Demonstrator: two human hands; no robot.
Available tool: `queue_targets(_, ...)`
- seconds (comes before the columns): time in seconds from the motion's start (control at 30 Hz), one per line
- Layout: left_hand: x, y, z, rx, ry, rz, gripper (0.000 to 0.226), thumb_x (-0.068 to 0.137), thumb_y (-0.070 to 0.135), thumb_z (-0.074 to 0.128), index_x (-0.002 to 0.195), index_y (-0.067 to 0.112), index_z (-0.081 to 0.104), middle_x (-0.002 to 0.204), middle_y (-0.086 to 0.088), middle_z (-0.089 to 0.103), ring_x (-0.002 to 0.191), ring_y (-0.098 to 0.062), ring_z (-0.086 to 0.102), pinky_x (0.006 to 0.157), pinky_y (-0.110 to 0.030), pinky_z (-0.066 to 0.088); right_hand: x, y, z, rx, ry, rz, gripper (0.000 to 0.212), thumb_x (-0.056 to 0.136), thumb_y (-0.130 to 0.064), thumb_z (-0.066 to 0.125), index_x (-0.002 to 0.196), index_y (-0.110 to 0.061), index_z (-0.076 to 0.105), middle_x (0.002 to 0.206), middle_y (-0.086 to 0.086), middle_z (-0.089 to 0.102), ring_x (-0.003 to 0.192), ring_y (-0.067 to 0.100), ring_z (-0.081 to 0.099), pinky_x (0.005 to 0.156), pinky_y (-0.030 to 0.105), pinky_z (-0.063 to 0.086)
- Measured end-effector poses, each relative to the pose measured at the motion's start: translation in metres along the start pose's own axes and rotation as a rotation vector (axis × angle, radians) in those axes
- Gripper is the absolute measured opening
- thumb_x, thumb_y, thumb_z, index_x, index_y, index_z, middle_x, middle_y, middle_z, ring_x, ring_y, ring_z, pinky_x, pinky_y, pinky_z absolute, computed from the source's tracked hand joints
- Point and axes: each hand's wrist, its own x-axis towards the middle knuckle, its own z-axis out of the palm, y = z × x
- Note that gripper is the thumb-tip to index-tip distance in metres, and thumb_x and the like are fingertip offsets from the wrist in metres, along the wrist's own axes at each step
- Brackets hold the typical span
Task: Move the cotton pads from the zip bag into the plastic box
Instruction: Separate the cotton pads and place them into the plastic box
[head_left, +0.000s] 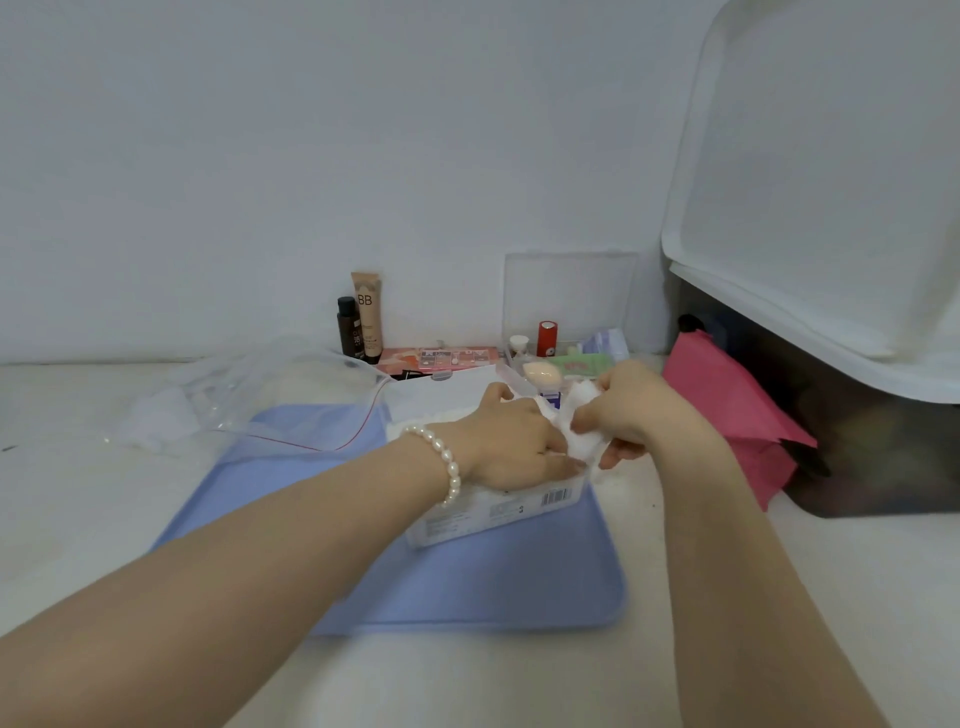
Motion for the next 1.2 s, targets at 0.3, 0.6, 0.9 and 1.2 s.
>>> queue_targets(0.3,-0.014,-0.006,-0.001,0.114,-0.128,0.019,0.053,0.089,0.065,0.033,0.121,0.029,0.054,0.119,-0.001,0.057,0.123,-0.024,0.034,0.107,-0.054,-0.001,-0.001,-0.014,0.023,-0.335,0.154,-0.066,0.021,0.074,-0.013,0.064,0.093,-0.015,0.057,0.096,0.005,0.066,0.085,0.025,0.067,0.067,0.025,0.048)
queue_targets(0.6,-0.025,-0.003,-0.002,0.124,-0.152,0.031,0.059,0.086,0.069,0.036,0.132,0.034,0.047,0.128,0.000,0.052,0.137,-0.023,0.018,0.110,-0.054,-0.009,-0.015,-0.024,0.021,-0.494,0.058,-0.043,0.024,0.075,-0.011,0.068,0.087,-0.018,0.048,0.081,0.001,0.051,0.080,0.024,0.053,0.063,0.026,0.040)
queue_targets(0.9,-0.027,-0.006,0.000,0.148,-0.167,0.028,0.077,0.070,0.079,0.028,0.126,0.032,0.053,0.129,-0.002,0.050,0.135,-0.026,0.021,0.110,-0.056,-0.009,-0.015,-0.026,0.027,-0.489,-0.004,-0.054,0.019,0.075,-0.018,0.069,0.083,-0.011,0.054,0.075,0.002,0.057,0.071,0.021,0.058,0.063,0.028,0.046)
queue_targets(1.2,-0.027,-0.003,-0.002,0.152,-0.179,0.016,0.060,0.083,0.072,0.036,0.124,0.030,0.054,0.127,-0.005,0.048,0.138,-0.025,0.015,0.111,-0.055,-0.010,-0.012,-0.026,0.016,-0.443,0.011,-0.041,0.022,0.072,-0.023,0.077,0.078,-0.010,0.061,0.071,0.002,0.061,0.068,0.019,0.061,0.070,0.031,0.054)
